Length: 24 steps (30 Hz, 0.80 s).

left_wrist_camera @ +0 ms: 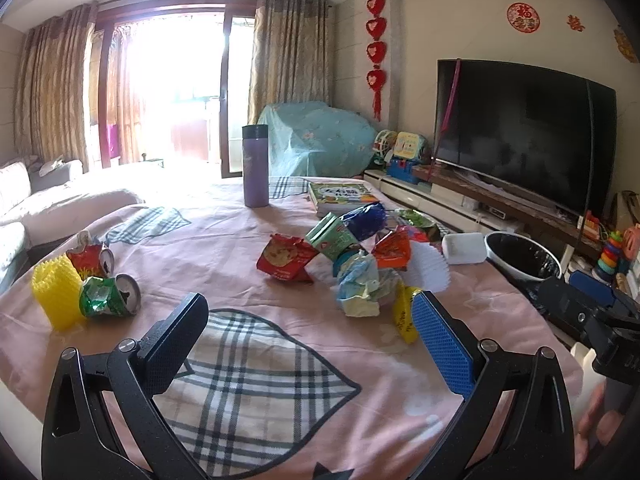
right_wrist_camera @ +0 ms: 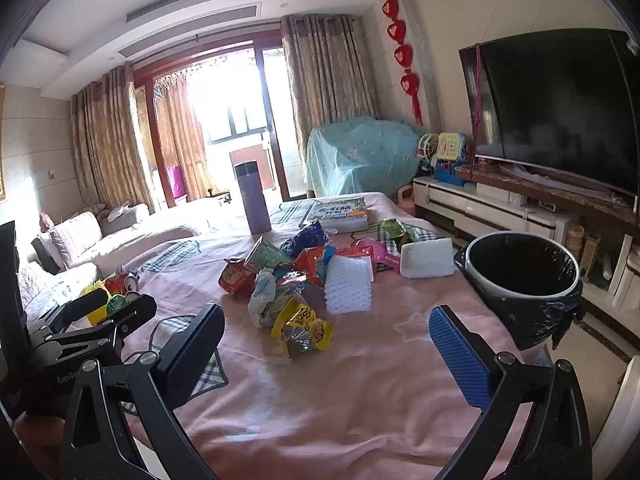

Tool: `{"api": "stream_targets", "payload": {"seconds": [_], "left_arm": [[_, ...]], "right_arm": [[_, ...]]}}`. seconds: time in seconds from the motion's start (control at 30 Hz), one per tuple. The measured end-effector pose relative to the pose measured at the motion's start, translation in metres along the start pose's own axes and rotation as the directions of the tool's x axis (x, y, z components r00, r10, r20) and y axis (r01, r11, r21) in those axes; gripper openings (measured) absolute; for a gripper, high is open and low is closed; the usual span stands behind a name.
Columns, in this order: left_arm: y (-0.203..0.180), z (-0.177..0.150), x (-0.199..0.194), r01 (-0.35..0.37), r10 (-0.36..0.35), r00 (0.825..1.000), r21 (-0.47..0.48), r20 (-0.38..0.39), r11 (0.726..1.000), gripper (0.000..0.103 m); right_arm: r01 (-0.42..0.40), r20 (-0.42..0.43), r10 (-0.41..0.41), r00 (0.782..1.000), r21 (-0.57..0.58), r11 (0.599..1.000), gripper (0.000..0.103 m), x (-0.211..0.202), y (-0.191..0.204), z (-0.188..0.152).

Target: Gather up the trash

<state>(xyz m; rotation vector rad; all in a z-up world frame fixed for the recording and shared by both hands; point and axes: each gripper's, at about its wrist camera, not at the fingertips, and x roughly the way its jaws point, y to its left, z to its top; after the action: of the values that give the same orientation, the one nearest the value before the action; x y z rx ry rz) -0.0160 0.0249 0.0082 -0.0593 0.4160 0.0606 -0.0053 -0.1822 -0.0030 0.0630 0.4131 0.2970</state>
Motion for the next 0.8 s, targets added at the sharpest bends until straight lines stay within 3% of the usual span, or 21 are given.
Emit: {"api": "stream_targets", "payload": {"seconds": [0.17,0.33,0.43,0.8], "left_arm": [[0.006,0.000,0.014,-0.002,0.002,1.000,0.004,-0.030,1.000,0.103],[0.009,0.001,0.038,0.027,-0.026,0.996,0.005,-0.089,1.000,0.096],[0.009,0.002,0.056,0.056,-0.054,0.990,0.009,-0.130,0.998,0.094],[-0.007,0.003,0.111,0.121,-0.110,0.965,0.029,-0.236,0.992,0.094]], "right_arm": [[-0.043,-0.078,0.044,0.996,0.011,0.999,0.099,0.017,0.002,-0.004],[-0.098,-0.153,0.102,0.983,0.031,0.995,0.078,0.045,0.002,-0.008],[-0.115,-0.194,0.122,0.973,0.044,0.992,0.071,0.062,0.000,-0.011],[-0.153,-0.353,0.170,0.920,0.076,0.985,0.051,0.121,-0.008,-0.021]]}}
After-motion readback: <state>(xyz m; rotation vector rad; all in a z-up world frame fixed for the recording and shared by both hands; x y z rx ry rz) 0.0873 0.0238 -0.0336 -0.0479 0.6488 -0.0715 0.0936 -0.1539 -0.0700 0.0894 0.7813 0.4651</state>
